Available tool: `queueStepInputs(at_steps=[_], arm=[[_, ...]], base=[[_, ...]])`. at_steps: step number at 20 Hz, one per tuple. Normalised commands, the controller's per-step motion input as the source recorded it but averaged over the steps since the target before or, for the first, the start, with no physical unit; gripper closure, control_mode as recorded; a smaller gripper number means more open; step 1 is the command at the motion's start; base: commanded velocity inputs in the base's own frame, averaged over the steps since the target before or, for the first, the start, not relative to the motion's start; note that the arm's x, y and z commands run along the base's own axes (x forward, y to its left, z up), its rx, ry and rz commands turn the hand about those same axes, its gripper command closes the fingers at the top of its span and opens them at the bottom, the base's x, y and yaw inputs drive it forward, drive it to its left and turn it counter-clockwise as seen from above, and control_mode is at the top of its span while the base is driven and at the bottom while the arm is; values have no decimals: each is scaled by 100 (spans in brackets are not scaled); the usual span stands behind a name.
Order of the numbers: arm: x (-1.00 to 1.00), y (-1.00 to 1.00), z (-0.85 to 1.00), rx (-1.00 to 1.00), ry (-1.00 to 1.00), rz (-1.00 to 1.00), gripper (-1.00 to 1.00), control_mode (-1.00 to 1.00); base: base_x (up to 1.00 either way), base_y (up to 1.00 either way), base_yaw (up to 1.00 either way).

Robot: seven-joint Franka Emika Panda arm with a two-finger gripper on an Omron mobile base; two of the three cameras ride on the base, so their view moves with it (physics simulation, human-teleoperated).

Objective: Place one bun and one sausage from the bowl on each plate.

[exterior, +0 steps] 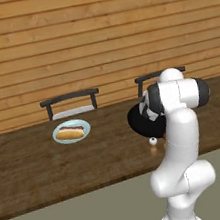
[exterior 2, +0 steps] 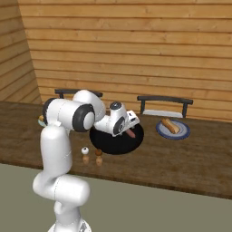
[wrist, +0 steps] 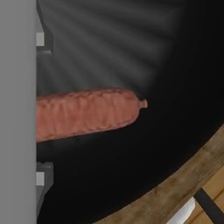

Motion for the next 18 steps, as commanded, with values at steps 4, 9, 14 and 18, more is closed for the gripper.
queueStepInputs(at_steps=[4, 9, 14, 18], arm=[[4, 0, -9, 0, 0, 0, 100, -100], [4, 0, 2, 0, -3, 0, 100, -100], [-23, -6, 53, -1, 0, -2, 100, -100], [-53, -42, 100, 2, 0, -1, 100, -100]], base=[[0, 0, 0], [0, 0, 0], [0, 0, 0], [0, 0, 0]])
